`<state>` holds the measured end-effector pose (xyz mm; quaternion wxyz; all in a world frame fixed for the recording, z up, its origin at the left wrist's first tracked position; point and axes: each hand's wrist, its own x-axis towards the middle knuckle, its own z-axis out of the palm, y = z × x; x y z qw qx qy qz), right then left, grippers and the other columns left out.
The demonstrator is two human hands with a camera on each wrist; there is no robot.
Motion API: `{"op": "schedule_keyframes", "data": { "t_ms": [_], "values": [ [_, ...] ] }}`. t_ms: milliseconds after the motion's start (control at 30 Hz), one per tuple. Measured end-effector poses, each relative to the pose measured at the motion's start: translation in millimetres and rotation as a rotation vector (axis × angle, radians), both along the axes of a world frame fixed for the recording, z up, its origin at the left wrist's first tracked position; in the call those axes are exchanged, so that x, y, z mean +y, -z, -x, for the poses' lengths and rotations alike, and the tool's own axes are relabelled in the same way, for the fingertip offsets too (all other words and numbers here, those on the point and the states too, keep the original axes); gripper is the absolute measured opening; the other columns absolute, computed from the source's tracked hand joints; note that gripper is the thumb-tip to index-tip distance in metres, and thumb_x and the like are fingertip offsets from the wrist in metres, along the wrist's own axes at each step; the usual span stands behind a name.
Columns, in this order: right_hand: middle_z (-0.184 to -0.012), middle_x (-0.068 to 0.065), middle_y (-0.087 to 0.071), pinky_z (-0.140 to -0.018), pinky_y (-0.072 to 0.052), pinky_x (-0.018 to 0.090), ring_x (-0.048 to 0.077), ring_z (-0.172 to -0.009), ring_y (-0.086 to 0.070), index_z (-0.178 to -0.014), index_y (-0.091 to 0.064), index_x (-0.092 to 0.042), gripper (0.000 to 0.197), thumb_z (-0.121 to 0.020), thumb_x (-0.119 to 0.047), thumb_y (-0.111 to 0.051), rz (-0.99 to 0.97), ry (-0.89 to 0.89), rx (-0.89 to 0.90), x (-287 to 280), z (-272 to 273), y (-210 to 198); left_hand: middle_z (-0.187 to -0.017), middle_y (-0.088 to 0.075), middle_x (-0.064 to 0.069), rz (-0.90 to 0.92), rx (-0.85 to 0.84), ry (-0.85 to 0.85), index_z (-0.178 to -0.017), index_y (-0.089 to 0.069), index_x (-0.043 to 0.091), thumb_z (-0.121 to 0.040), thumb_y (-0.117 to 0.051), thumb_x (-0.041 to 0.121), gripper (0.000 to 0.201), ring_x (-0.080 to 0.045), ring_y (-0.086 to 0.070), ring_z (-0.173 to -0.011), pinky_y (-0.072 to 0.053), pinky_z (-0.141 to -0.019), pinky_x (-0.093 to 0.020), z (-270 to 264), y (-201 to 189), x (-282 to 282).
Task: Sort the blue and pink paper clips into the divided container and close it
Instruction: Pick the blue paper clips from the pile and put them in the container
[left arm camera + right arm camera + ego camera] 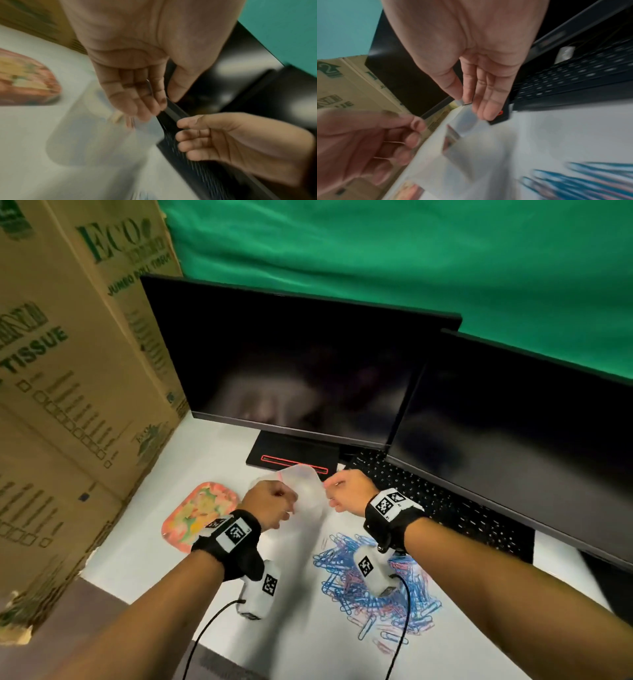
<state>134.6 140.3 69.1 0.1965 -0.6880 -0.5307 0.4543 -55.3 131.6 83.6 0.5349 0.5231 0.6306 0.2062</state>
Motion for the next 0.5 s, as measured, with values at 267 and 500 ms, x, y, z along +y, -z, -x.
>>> {"op": "schedule_keyframes", "data": {
  "t_ms": [267,500],
  "values": [
    [-0.080,0.002,-0.071,-0.064,-0.048,0.021,0.022,-0.079,-0.067,-0.073,-0.065,-0.027,0.021,-0.076,-0.030,-0.044,0.053,-0.096,-0.293,-109,-94,31,-0.075,-0.069,0.006,-0.180,0.373,0.644,-0.068,-0.063,0.026,-0.075,-0.061,0.015,0.013,-0.017,-0.066,-0.078,-0.055,-0.075,-0.029,-75,49,-51],
    [-0.087,0.001,-0.066,-0.071,-0.049,0.029,0.026,-0.083,-0.061,-0.086,-0.060,-0.018,0.015,-0.082,-0.022,-0.046,0.065,-0.229,-0.454,-170,-107,60,-0.091,-0.057,0.009,-0.297,0.592,0.868,-0.092,-0.064,0.025,-0.080,-0.058,0.023,0.014,-0.018,-0.061,-0.094,-0.045,-0.078,-0.024,-101,79,-84]
  ]
}}
